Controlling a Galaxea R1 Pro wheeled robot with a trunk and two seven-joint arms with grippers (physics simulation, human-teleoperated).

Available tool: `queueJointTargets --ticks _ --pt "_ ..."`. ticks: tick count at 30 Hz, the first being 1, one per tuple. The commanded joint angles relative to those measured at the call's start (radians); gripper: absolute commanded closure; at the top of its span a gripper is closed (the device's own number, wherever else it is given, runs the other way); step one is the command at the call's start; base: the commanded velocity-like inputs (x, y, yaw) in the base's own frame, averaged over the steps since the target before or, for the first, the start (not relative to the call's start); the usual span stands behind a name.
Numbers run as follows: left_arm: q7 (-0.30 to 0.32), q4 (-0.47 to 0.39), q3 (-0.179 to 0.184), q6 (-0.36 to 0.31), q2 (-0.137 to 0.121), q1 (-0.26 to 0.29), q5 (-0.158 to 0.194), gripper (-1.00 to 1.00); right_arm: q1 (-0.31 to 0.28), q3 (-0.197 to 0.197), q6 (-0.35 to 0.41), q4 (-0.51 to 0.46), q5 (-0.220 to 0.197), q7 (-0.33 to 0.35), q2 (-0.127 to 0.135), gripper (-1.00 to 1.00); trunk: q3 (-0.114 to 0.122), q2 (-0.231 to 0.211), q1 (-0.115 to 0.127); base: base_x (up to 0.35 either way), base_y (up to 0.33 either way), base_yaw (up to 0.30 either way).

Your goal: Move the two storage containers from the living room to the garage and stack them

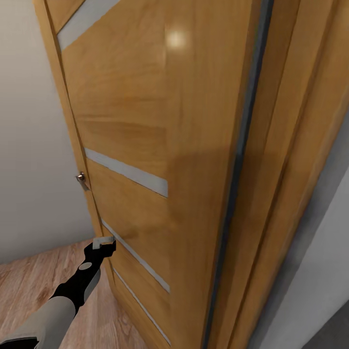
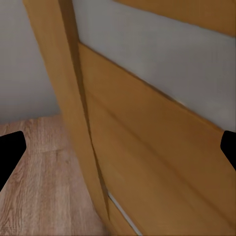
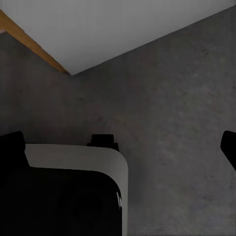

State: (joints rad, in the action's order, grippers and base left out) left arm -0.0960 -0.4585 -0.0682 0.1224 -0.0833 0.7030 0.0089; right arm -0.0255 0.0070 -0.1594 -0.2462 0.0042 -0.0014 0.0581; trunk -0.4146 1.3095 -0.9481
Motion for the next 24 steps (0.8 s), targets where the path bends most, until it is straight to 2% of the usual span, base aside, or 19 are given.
queueJointTargets --ticks 1,11,24 --pt "0.001 0.0 0.001 0.003 0.0 0.001 0.0 -1.0 -0.001 0.001 -0.003 0.001 0.0 0.0 0.0 -1.0 -0.001 0.0 0.0 0.104 0.0 0.0" --pt "0.001 0.0 0.001 0.003 0.0 0.001 0.0 -1.0 -0.001 0.001 -0.003 0.001 0.0 0.0 0.0 -1.0 -0.001 0.0 0.0 0.008 0.0 0.0" --pt "0.001 0.0 0.0 0.003 0.0 0.001 -0.001 -1.0 -0.001 0.001 -0.003 0.001 0.0 0.0 0.0 -1.0 -0.001 0.0 0.0 -0.228 0.0 0.0"
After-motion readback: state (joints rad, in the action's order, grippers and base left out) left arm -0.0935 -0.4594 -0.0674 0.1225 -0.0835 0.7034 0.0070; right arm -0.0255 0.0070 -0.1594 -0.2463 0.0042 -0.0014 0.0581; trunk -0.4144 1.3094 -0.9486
